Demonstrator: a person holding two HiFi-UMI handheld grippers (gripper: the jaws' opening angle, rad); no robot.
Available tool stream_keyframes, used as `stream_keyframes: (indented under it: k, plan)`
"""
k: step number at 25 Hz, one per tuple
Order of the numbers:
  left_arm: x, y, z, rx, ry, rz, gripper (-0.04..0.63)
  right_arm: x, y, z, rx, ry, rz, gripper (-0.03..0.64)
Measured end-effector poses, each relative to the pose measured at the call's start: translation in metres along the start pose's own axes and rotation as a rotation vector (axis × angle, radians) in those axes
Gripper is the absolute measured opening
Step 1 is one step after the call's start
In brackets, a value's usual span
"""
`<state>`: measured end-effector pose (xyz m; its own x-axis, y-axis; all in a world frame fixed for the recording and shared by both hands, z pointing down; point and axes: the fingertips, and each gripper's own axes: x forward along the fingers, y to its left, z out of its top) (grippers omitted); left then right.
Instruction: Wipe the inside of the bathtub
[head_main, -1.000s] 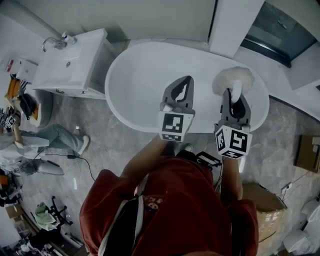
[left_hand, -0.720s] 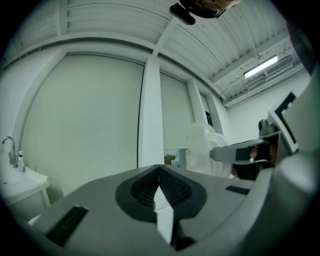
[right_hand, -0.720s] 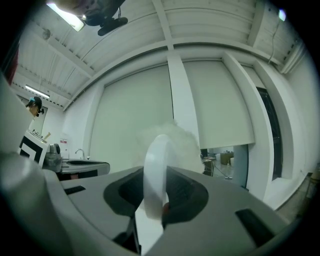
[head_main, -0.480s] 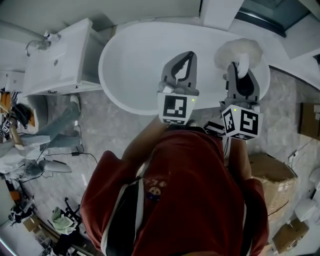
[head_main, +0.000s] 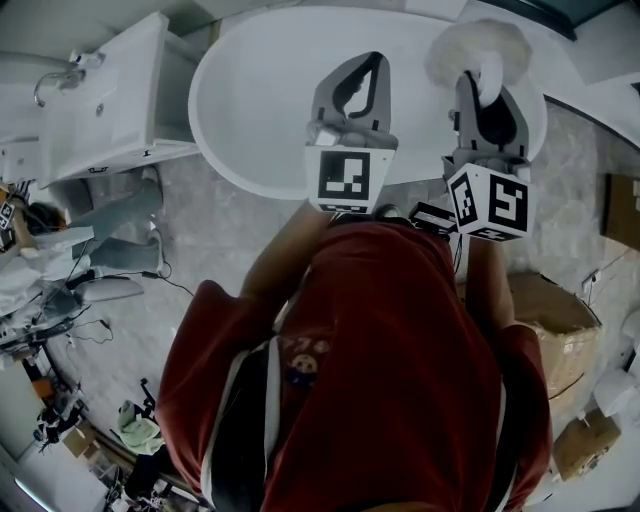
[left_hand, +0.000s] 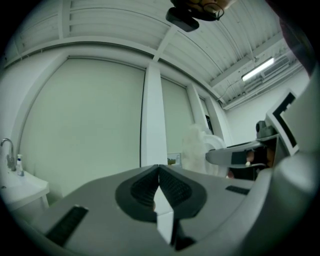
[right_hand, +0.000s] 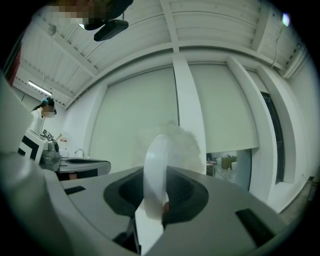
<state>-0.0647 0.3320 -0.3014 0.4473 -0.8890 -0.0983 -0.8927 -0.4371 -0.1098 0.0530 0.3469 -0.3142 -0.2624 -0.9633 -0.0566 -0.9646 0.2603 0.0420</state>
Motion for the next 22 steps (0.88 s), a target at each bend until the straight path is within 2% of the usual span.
stream_keyframes:
  k: [7, 22]
  plan:
    - [0.001, -0.004, 0.004, 0.004, -0.013, -0.006, 0.015, 0.000, 0.003, 0.001, -0.046, -0.011, 0.002, 0.097]
    - [-0.009, 0.000, 0.012, -0.006, -0.028, 0.026, 0.015, -0.005, 0.011, -0.001, -0.045, -0.018, 0.015, 0.097]
